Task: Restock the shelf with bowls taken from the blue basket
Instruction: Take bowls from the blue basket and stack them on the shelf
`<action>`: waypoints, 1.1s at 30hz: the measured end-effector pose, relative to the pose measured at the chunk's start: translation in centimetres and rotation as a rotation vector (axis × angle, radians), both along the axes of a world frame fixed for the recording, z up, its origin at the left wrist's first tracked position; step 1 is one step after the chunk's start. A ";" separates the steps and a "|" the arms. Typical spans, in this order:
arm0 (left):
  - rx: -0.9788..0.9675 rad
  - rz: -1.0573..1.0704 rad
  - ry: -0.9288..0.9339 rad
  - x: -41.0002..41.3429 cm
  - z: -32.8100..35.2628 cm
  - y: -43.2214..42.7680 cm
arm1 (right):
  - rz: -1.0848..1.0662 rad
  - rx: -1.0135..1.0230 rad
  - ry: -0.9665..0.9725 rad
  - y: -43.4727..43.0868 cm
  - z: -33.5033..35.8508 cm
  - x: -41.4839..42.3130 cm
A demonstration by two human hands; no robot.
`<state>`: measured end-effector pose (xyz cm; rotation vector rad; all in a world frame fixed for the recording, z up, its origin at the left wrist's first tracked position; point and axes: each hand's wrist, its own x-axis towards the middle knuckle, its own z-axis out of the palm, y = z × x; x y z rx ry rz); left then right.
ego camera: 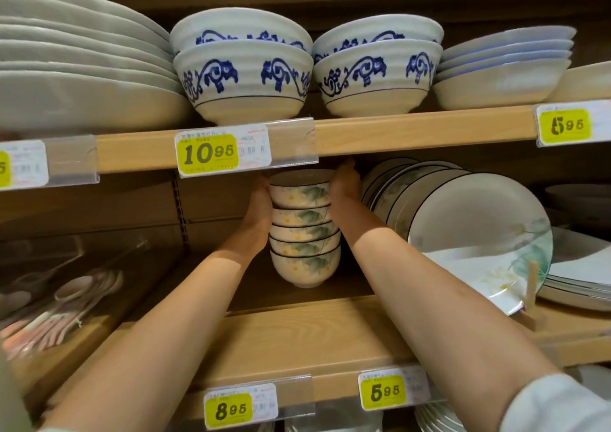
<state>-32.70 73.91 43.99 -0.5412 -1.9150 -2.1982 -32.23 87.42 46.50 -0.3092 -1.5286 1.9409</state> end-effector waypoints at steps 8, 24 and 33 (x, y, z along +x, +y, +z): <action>0.038 -0.028 -0.099 -1.0 -1.6 0.1 | 0.002 0.043 -0.081 -0.1 -1.4 -1.2; 0.095 0.093 -0.165 -0.8 -2.4 1.4 | 0.041 0.259 0.045 -0.2 -3.9 -0.5; 0.122 0.239 -0.179 -0.6 -2.3 2.4 | 0.033 0.207 0.030 -0.4 -4.4 -1.0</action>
